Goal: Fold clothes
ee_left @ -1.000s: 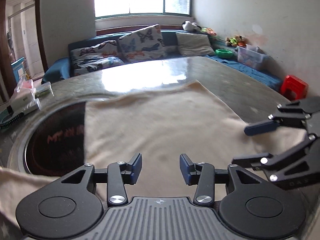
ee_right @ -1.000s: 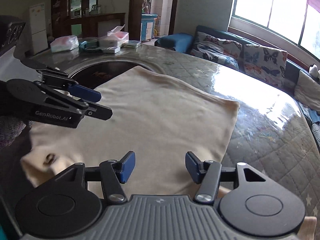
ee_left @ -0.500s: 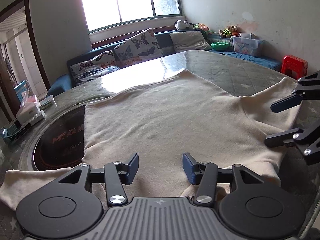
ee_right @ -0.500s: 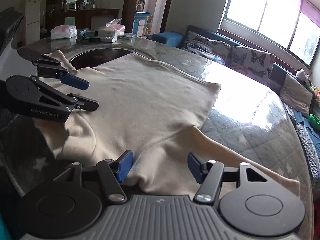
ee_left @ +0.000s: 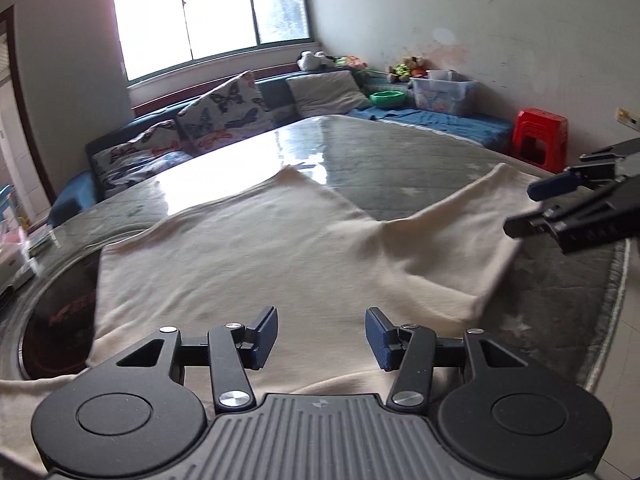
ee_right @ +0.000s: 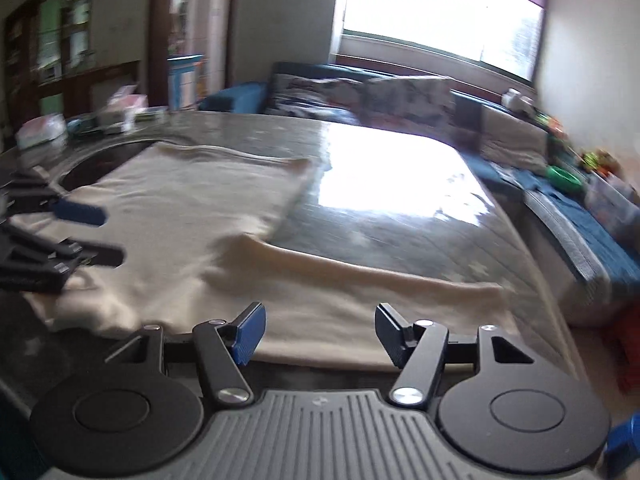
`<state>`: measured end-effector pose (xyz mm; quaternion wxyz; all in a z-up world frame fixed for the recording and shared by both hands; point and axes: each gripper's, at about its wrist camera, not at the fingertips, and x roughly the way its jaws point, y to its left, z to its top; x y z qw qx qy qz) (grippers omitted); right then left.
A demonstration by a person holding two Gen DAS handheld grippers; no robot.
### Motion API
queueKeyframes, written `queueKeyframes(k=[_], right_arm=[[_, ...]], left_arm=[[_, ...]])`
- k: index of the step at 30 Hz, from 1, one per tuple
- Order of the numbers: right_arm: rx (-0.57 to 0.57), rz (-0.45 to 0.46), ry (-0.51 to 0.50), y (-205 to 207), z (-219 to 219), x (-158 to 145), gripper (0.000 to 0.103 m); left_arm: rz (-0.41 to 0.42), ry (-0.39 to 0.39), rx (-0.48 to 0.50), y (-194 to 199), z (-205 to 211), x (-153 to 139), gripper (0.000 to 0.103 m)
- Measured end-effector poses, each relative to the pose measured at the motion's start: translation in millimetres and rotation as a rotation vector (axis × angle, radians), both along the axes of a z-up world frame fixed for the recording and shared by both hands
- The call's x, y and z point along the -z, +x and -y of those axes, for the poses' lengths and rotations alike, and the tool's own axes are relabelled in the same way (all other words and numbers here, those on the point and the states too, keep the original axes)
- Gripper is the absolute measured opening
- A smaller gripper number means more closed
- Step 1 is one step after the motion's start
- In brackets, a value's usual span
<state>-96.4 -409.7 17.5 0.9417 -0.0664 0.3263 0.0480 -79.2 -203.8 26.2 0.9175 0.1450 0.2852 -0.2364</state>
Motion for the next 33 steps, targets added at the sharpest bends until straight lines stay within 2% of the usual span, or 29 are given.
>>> queueKeyframes(k=[5,11,15,18,19,21,24,28,33], right_arm=[[0.230,-0.017,0.076,5,53,11,0.057],[0.400,-0.019,0.171,7,101,24,0.053],[0.420,-0.009,0.213,10,111,27,0.045],[0.413,-0.006,0.196,14,107,27,0.031],[0.403,-0.009,0.182,19,103,25,0.022],[0.385,-0.010,0.169,22,101,22,0.010],[0.370,0.009,0.107,31,99,14,0.008],[0.356,0.035,0.078,46,100,5,0.008],[0.354,0.010,0.064,58,98,23,0.009]], left_arm=[[-0.005,0.005,0.042,-7,13,4,0.052],[-0.008,0.021,0.061,-9,18,8,0.052],[-0.009,0.029,0.063,-9,20,10,0.052],[-0.009,0.033,0.065,-9,21,10,0.052],[-0.008,0.035,0.066,-9,22,10,0.052],[-0.006,0.040,0.071,-10,22,10,0.052],[-0.002,0.048,0.079,-10,23,10,0.052],[0.003,0.055,0.085,-10,23,11,0.052],[0.002,0.060,0.087,-9,25,12,0.053]])
